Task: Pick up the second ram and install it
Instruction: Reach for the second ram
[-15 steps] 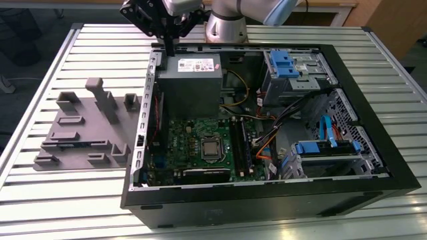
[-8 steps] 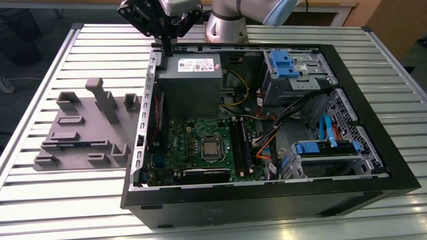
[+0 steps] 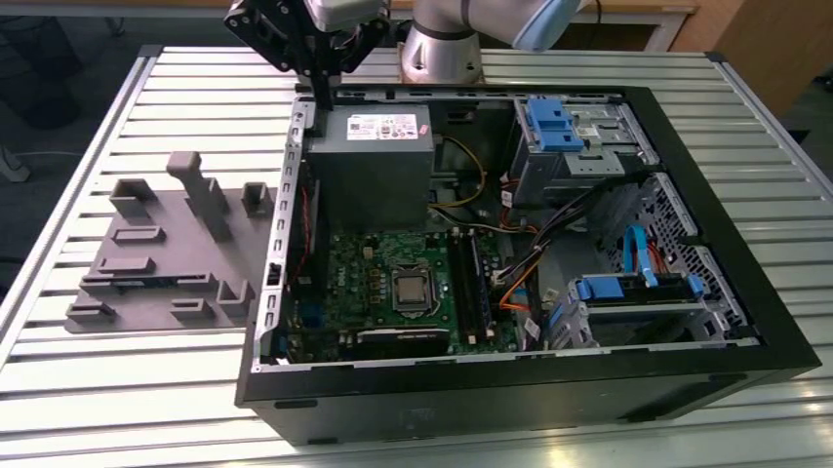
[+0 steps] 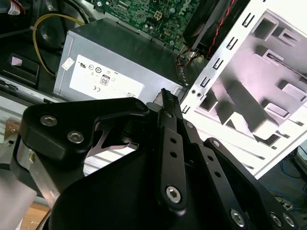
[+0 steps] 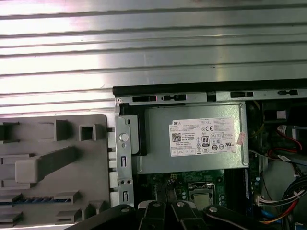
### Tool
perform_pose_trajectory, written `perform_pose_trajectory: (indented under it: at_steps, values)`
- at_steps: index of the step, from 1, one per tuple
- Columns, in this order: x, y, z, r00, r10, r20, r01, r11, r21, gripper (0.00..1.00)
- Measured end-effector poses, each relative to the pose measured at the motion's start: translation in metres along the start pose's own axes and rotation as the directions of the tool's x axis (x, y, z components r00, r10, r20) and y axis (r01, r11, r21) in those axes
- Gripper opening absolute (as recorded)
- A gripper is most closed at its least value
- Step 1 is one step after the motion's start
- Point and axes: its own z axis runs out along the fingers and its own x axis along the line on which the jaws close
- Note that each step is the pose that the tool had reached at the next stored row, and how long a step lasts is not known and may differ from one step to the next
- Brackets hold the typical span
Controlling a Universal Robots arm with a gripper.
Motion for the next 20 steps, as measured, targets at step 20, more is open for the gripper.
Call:
perform_pose_trajectory:
  at_steps: [20]
  values:
    - [0.0190, -0.0014, 0.0002, 1.0000, 0.000, 0.0000, 0.000, 1.0000, 0.0000, 0.11]
